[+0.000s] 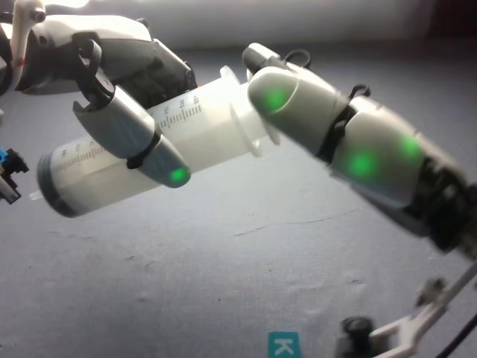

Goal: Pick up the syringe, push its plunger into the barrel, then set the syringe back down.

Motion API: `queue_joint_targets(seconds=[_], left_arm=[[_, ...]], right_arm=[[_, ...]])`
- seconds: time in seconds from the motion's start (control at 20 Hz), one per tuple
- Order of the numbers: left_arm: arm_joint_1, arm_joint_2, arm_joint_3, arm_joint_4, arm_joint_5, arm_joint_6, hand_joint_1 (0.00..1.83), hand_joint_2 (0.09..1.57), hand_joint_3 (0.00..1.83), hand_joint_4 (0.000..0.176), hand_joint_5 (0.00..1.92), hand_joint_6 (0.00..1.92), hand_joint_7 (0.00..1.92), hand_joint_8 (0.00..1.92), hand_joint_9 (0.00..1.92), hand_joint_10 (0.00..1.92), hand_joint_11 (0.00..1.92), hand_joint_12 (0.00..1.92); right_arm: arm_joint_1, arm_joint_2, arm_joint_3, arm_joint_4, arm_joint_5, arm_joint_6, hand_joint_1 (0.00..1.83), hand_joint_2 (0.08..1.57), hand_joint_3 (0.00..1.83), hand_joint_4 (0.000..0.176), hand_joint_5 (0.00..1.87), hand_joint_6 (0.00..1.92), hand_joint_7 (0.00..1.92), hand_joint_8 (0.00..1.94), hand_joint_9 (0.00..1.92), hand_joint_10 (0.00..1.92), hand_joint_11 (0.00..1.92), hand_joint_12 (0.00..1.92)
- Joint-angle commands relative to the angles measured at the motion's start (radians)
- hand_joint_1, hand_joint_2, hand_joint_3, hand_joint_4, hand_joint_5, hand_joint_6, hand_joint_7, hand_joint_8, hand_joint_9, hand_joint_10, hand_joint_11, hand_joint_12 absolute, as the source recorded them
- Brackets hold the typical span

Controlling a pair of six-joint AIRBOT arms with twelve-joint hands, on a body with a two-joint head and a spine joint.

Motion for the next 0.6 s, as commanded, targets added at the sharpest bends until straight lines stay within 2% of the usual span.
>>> queue_joint_targets(seconds=[0.0, 0.05, 0.1, 0.15, 0.2, 0.3, 0.5, 0.55], left_arm=[[-0.013, -0.008, -0.008, -0.009, -0.148, -0.027, 1.34, 1.20, 0.00, 0.000, 0.78, 1.30, 0.83, 1.12, 0.73, 1.48, 0.51, 1.56], [-0.011, -0.008, -0.010, -0.004, -0.146, -0.027, 1.34, 1.20, 0.00, 0.000, 0.77, 1.29, 0.83, 1.14, 0.73, 1.49, 0.52, 1.60], [-0.007, -0.007, -0.011, 0.003, -0.146, -0.027, 1.21, 1.20, 0.00, 0.000, 0.79, 1.30, 0.83, 1.20, 0.68, 1.19, 0.51, 1.60], [-0.005, -0.006, -0.012, 0.005, -0.146, -0.027, 1.32, 1.19, 0.00, 0.000, 0.79, 1.26, 0.86, 1.11, 0.73, 1.41, 0.53, 1.58], [-0.004, -0.006, -0.013, 0.010, -0.146, -0.027, 1.34, 1.20, 0.00, 0.000, 0.78, 1.29, 0.83, 1.14, 0.73, 1.47, 0.51, 1.58], [-0.001, -0.006, -0.014, 0.015, -0.144, -0.027, 1.34, 1.20, 0.00, 0.000, 0.79, 1.28, 0.83, 1.12, 0.73, 1.48, 0.51, 1.56], [0.008, -0.006, -0.015, 0.038, -0.133, -0.027, 1.35, 1.18, 0.00, 0.000, 0.80, 1.24, 0.87, 1.09, 0.74, 1.47, 0.51, 1.59], [0.015, -0.008, -0.015, 0.053, -0.121, -0.027, 1.35, 1.18, 0.00, 0.000, 0.80, 1.24, 0.88, 1.08, 0.75, 1.46, 0.51, 1.58]], right_arm=[[0.014, 0.018, -0.013, -0.092, 0.058, 0.025, 0.00, 1.04, 0.00, 0.000, 0.02, 0.01, 0.00, 0.00, 0.00, 0.00, 0.00, 0.00], [0.020, 0.057, -0.008, -0.093, 0.083, 0.037, 0.00, 1.03, 0.00, 0.000, 0.02, 0.01, 0.00, 0.00, 0.00, 0.00, 0.00, 0.00], [0.027, 0.082, 0.001, -0.094, 0.093, 0.047, 0.00, 1.03, 0.00, 0.000, 0.02, 0.00, 0.00, 0.00, 0.00, 0.00, 0.00, 0.00], [0.029, 0.099, 0.011, -0.094, 0.106, 0.052, 0.00, 1.03, 0.00, 0.000, 0.01, 0.00, 0.00, 0.00, 0.00, 0.00, 0.00, 0.00], [0.022, 0.121, 0.028, -0.114, 0.121, 0.065, 0.00, 1.03, 0.00, 0.000, 0.01, 0.00, 0.00, 0.00, 0.00, 0.00, 0.00, 0.00], [-0.017, 0.158, 0.076, -0.226, 0.154, 0.087, 0.00, 1.03, 0.00, 0.000, 0.02, 0.00, 0.00, 0.00, 0.00, 0.00, 0.00, 0.00], [-0.049, 0.212, 0.125, -0.350, 0.151, 0.091, 0.00, 1.03, 0.00, 0.000, 0.03, 0.01, 0.01, 0.00, 0.00, 0.00, 0.00, 0.00], [-0.062, 0.225, 0.151, -0.428, 0.142, 0.091, 0.00, 1.03, 0.00, 0.000, 0.02, 0.00, 0.00, 0.00, 0.00, 0.00, 0.00, 0.00]])
